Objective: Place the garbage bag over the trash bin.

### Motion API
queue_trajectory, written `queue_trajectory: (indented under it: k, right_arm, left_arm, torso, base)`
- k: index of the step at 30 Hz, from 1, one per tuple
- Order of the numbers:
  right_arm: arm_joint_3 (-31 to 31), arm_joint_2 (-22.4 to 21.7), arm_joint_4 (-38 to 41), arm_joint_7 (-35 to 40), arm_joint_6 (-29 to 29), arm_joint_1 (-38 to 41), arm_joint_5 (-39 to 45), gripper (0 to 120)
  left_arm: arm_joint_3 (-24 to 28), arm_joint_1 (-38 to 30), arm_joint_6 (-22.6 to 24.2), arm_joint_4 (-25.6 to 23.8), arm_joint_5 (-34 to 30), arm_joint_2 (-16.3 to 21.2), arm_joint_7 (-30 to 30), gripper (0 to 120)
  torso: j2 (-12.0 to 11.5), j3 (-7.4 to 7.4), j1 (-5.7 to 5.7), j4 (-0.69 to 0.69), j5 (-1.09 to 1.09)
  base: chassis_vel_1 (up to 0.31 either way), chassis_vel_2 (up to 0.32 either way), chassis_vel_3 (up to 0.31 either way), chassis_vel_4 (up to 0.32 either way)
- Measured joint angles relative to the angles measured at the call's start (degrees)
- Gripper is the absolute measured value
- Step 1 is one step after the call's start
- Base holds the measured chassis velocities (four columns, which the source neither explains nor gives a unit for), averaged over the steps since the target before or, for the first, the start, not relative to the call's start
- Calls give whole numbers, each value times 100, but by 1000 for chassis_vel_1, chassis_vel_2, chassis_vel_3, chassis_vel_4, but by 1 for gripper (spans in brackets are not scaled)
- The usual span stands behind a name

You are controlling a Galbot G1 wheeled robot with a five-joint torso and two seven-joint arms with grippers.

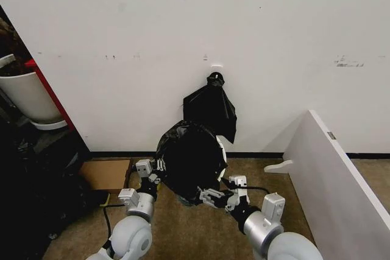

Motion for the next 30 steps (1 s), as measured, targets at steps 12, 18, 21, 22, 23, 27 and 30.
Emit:
queue_trajectory:
  k: [12, 18, 21, 22, 23, 27, 30]
  right_arm:
    - [157, -48, -263, 87, -16, 89, 104, 53]
    - [156, -65, -255, 94, -32, 62, 138, 32]
    - [133, -60, -245, 112, -35, 8, 148, 15]
    - [127, -56, -243, 128, -35, -3, 150, 12]
    - [127, -56, -243, 128, -35, -3, 150, 12]
    - [122, -35, -243, 243, -10, -19, 162, 0]
    - [132, -10, -243, 317, 37, -23, 172, 0]
  left_arm:
    - [4, 36, -2, -48, 11, -17, 23, 4]
    - [2, 37, -22, -45, 15, -18, 25, 4]
    - [2, 47, -28, -40, 15, -25, 28, 4]
    - [2, 48, -31, -41, 16, -23, 28, 4]
    - [2, 48, -31, -41, 16, -23, 28, 4]
    - [2, 46, -36, -40, 2, -4, 29, 4]
    - [0, 47, -37, -40, -27, 0, 30, 4]
  torso:
    - [0, 1, 0, 0, 0]
    - [0, 1, 0, 0, 0]
    - [0, 1, 0, 0, 0]
    - [0, 1, 0, 0, 0]
    - [0, 1, 0, 0, 0]
    - [0, 1, 0, 0, 0]
    - [0, 1, 0, 0, 0]
  base:
    - [0, 0, 0, 0]
    - [0, 0, 0, 0]
    - [0, 0, 0, 0]
    - [0, 0, 0, 0]
    - [0, 0, 0, 0]
    - [0, 0, 0, 0]
    - [0, 0, 0, 0]
